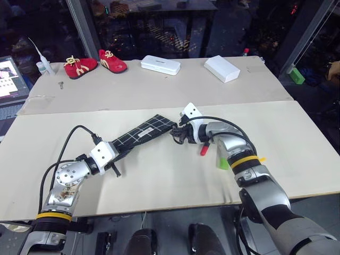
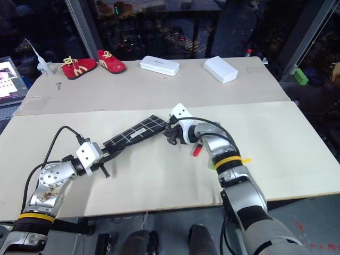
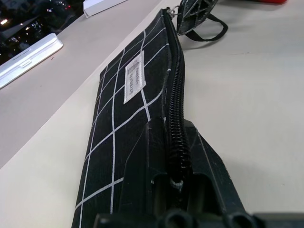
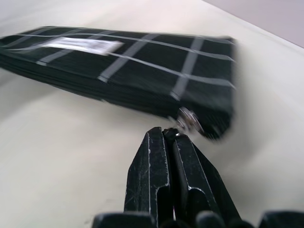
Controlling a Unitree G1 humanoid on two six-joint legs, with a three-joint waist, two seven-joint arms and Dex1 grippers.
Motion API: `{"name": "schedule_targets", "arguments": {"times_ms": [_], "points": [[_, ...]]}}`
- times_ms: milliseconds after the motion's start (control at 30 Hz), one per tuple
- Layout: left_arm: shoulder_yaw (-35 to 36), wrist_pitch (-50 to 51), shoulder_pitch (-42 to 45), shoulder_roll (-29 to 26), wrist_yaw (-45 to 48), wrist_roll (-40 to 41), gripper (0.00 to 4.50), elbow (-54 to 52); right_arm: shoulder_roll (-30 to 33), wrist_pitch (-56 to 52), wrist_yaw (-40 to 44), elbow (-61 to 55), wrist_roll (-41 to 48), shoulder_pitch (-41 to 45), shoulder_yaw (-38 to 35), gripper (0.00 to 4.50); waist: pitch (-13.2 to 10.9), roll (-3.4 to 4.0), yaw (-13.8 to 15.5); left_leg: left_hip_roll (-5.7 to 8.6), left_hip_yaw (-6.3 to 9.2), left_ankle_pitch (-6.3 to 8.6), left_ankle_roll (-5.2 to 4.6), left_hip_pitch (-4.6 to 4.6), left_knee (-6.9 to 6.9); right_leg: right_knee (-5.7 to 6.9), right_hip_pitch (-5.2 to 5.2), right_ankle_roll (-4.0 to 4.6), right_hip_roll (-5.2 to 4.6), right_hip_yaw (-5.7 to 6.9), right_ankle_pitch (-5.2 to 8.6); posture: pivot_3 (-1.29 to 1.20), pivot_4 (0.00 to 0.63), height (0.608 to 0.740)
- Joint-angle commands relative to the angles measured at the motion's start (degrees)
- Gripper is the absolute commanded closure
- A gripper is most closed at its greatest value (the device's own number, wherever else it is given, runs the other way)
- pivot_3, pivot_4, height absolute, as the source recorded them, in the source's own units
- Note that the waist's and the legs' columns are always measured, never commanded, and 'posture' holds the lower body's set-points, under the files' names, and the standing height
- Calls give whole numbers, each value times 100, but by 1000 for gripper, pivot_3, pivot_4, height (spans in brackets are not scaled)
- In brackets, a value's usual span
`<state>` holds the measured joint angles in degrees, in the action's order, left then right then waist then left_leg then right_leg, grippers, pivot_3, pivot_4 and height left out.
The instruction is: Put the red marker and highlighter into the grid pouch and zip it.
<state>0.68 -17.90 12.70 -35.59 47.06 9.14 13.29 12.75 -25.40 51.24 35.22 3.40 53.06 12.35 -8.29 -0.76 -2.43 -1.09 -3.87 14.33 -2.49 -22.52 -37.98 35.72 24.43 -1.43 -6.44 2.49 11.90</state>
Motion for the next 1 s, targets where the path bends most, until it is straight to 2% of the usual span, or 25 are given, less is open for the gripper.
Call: {"name": "schedule_targets", "arguments": {"times_ms": [33,233,467,700,733,800,933,967,1000], "points": [[108,42,98,37,-49,88,4500,-215,-98,20,69,-434,-37,50,151,4409,0,0,1,0,0,0,0,0,0,1,0,0,0,0,0,0,150,740],[82,59,144,111,-31,56,4500,-194,-504,12,82,-724,-136,91,514,4409,0,0,-5,0,1,0,0,0,0,2,1,0,0,0,0,0,150,740],[54,80,204,161,42,65,4500,-195,-820,87,462,-1083,-308,5,1157,4409,0,0,5,1,2,0,0,0,0,3,1,0,-1,1,0,0,150,740],[72,93,214,189,78,83,4500,-197,-1119,37,55,-923,-262,136,944,4409,0,0,18,1,4,-1,2,1,0,4,1,0,0,3,0,0,150,740],[73,95,210,193,81,82,4500,-203,-1115,49,-50,-845,-288,152,890,3790,0,0,17,1,4,-1,2,1,0,4,0,0,-1,3,0,0,150,740],[79,90,186,199,85,74,4500,-215,-866,-3,112,-1010,-218,60,809,3310,0,0,21,2,4,-1,2,0,0,4,0,0,-1,3,0,0,150,740],[102,87,101,212,75,70,4500,-275,-127,-678,582,-2048,201,-408,510,1840,0,0,73,4,7,-1,2,-3,0,-2,-3,0,-3,8,0,0,150,740],[109,80,83,213,74,72,4500,-280,149,-968,733,-2464,388,-631,371,1530,0,0,101,5,8,-1,2,-3,0,-3,-3,0,-4,9,0,0,150,740],[115,81,66,216,71,72,4500,-291,376,-1176,839,-2816,539,-818,274,1530,0,0,153,5,10,-1,1,-7,0,-5,-3,0,-6,12,0,0,150,740]]}}
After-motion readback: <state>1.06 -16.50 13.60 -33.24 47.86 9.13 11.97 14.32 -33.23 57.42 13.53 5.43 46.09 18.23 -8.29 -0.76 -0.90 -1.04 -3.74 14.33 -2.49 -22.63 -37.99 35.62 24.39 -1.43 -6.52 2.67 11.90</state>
